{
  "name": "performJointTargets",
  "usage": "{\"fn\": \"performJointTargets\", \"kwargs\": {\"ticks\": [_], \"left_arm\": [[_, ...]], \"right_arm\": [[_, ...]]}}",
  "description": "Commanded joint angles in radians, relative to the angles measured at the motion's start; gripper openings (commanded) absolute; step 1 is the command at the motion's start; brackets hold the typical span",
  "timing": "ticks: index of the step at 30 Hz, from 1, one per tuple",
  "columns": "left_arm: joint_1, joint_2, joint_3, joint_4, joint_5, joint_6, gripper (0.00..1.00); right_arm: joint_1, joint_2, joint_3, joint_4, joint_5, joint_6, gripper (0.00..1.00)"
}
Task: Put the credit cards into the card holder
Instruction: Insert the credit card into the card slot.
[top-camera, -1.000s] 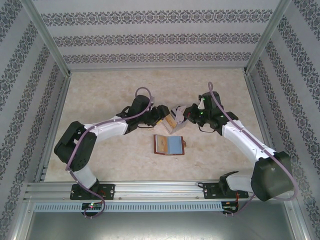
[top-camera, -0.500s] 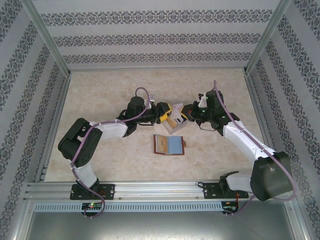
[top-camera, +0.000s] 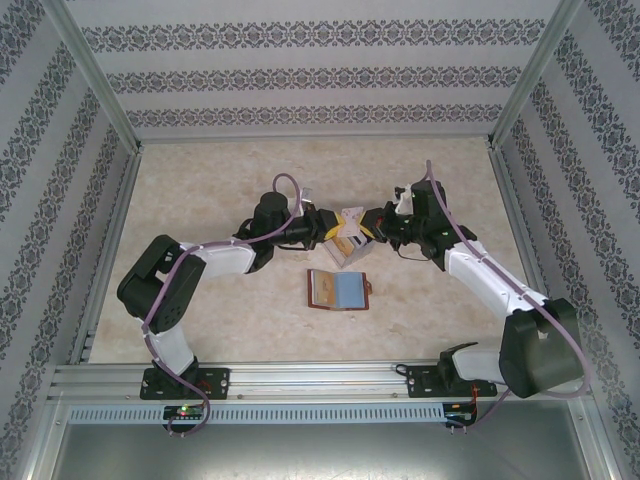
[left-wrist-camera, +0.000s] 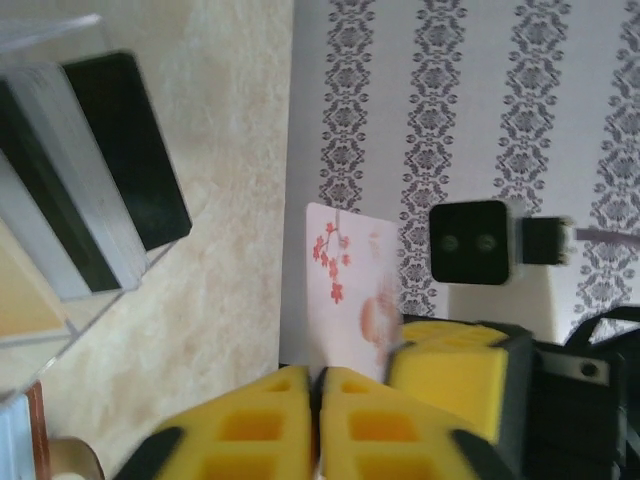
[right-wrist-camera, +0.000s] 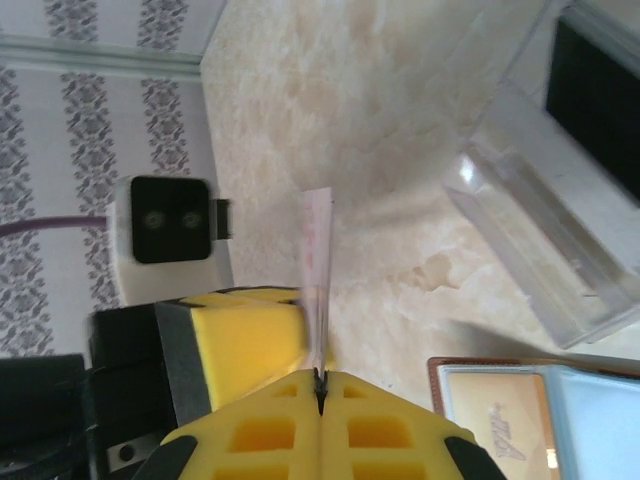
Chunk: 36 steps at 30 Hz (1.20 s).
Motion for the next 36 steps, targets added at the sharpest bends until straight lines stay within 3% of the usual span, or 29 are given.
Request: {"fn": "performJointTargets", "kwargs": {"ticks": [1,7,12,15,21,28,36], "left_arm": [[0.000,-0.012,0.003,0.014,0.021,0.014,0.01],[-0.001,-0.065,-0.055,-0.062,-0.017,0.023,0.00],[-0.013,-0.199,-0.148,-0.300,-0.181,0.039,0.00],[-0.048,-0.288,-0.188,-0.425,-0.282,0.077,0.00],[-0.175,-0.350,-0.173,-0.638,-0.438,0.193,0.00],[-0.286,-0.282,-0.220,-0.551,-0.549,0.174,0.00],[-0.311,-0.241,-0.293,-0.445,-0.605,0.215,0.00]], "right_arm": [[-0.004,0.007,-0.015,-0.001,-0.001,-0.030,0.06],[-0.003,0.002,-0.035,-0.057,0.032,-0.090,0.29],[0.028,-0.016,-0.058,-0.142,0.098,-0.173,0.33],[0.084,-0.016,-0.062,-0.195,0.144,-0.227,0.31],[0.242,-0.013,-0.091,-0.240,0.275,-0.256,0.12],[0.277,0.074,-0.123,-0.230,0.300,-0.305,0.06],[0.274,0.142,-0.138,-0.256,0.362,-0.359,0.06]]}}
